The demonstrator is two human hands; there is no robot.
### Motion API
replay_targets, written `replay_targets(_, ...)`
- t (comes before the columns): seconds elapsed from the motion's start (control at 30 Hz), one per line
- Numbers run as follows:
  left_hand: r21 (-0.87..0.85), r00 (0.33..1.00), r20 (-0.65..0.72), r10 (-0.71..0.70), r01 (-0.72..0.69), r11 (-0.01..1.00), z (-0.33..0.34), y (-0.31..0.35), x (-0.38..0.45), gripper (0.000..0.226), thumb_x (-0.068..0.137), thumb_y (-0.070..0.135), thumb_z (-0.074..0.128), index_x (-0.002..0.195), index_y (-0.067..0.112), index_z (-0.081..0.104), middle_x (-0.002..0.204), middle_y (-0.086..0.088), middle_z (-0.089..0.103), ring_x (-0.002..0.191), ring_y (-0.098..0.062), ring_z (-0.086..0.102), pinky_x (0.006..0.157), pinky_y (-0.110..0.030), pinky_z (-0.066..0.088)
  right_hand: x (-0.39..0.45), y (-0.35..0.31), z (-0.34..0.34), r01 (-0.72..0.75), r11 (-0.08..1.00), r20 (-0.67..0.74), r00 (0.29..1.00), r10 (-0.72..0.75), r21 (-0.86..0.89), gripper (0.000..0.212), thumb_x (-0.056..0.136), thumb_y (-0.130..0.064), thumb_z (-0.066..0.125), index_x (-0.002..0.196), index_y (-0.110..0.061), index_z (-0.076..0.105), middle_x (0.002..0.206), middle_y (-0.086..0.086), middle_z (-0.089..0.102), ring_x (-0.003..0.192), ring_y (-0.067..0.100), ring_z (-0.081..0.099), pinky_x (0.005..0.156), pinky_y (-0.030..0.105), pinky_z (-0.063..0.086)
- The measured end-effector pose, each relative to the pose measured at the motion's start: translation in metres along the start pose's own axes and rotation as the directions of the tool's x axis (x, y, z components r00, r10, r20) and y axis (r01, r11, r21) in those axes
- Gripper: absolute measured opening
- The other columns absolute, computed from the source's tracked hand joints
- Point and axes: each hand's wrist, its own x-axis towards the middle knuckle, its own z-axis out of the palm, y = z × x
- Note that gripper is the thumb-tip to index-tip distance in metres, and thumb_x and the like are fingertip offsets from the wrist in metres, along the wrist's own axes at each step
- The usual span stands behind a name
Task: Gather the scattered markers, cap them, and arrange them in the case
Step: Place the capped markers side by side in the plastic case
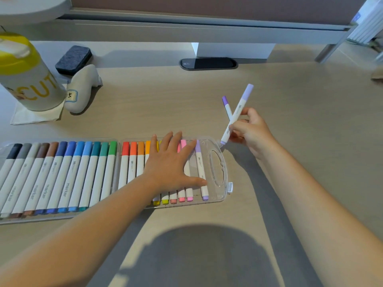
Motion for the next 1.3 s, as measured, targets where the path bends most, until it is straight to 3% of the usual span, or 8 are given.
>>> replay_targets(0.23,-0.019,1.0,0.007,0.024,-0.024,1.0,-0.008,-0.016,-0.012,0.1,0.071,0.075,0.043,0.147,0.026,-0.001,0.156,-0.004,-0.008,0.143,-0.025,-0.012,0.114,-0.047,-0.009,-0.022,-0.003,0.013,-0.193,0.977,0.305,0.928,0.212,-0.093,0.019,0.091,-0.01,0.052,0.072,-0.009,0.052,0.064,0.007,0.059,0.042,0.007,0.057,0.046,0.017,0.051)
replay_targets(0.43,-0.011,1.0,0.002,0.007,-0.007,1.0,-0.006,-0.025,-0.023,0.098,0.074,0.073,0.044,0.147,0.026,0.0,0.156,-0.004,-0.004,0.143,-0.026,-0.007,0.115,-0.043,-0.007,-0.036,0.007,0.038,-0.144,0.93,0.36,0.893,0.269,-0.337,0.02,0.086,-0.001,0.058,0.068,-0.004,0.052,0.053,0.009,0.058,0.038,0.011,0.055,0.043,0.019,0.05)
replay_targets(0.53,-0.017,1.0,-0.009,0.015,-0.015,1.0,-0.005,-0.026,-0.026,0.099,0.074,0.072,0.045,0.147,0.024,0.0,0.156,-0.003,-0.001,0.143,-0.025,-0.006,0.115,-0.042,-0.006,-0.037,0.011,0.046,-0.101,0.888,0.314,0.912,0.262,-0.449,0.016,0.083,-0.003,0.063,0.072,-0.007,0.052,0.061,0.011,0.058,0.049,0.017,0.055,0.054,0.026,0.052)
replay_targets(0.8,-0.055,1.0,-0.022,-0.007,0.006,0.998,-0.006,-0.023,-0.027,0.098,0.073,0.072,0.047,0.147,0.025,0.002,0.156,-0.002,0.0,0.143,-0.024,-0.005,0.115,-0.042,-0.006,-0.039,0.014,0.046,-0.04,0.871,0.25,0.951,0.184,-0.491,0.017,0.079,-0.001,0.066,0.073,-0.007,0.051,0.061,0.008,0.057,0.049,0.014,0.054,0.042,0.018,0.048)
replay_targets(0.93,-0.044,0.999,-0.047,-0.01,0.008,0.999,-0.007,-0.014,-0.018,0.096,0.072,0.076,0.043,0.147,0.031,0.003,0.156,-0.004,-0.001,0.143,-0.027,-0.007,0.114,-0.048,-0.007,-0.023,0.015,0.033,0.013,0.911,0.037,0.999,0.002,-0.412,0.02,0.078,-0.01,0.068,0.073,-0.017,0.049,0.074,0.002,0.056,0.061,0.014,0.053,0.063,0.03,0.047)
replay_targets(1.03,-0.038,0.999,-0.028,-0.016,0.015,0.999,-0.005,-0.006,-0.01,0.095,0.071,0.078,0.039,0.146,0.036,-0.002,0.156,-0.005,-0.005,0.143,-0.029,-0.01,0.114,-0.051,-0.008,-0.006,0.018,0.023,0.015,0.948,-0.184,0.98,-0.077,-0.317,0.023,0.077,-0.01,0.068,0.091,-0.015,0.051,0.091,0.004,0.055,0.081,0.02,0.056,0.08,0.037,0.049)
replay_targets(1.13,0.02,1.0,-0.019,-0.023,0.023,1.0,0.001,-0.004,-0.006,0.093,0.07,0.081,0.032,0.145,0.04,-0.004,0.156,-0.004,-0.009,0.143,-0.029,-0.012,0.114,-0.053,-0.01,0.011,0.021,0.016,0.005,0.951,-0.272,0.958,-0.094,-0.31,0.035,0.08,-0.01,0.065,0.111,-0.01,0.05,0.1,0.002,0.049,0.088,0.017,0.05,0.077,0.028,0.042)
replay_targets(1.3,0.047,0.999,-0.025,-0.026,0.027,0.999,0.004,-0.005,-0.006,0.093,0.07,0.082,0.029,0.144,0.04,-0.007,0.156,-0.003,-0.012,0.143,-0.029,-0.014,0.113,-0.053,-0.011,0.038,0.029,0.016,-0.038,0.918,-0.309,0.947,-0.094,-0.395,0.044,0.079,-0.011,0.066,0.118,-0.006,0.045,0.113,0.007,0.048,0.105,0.025,0.051,0.079,0.028,0.039)
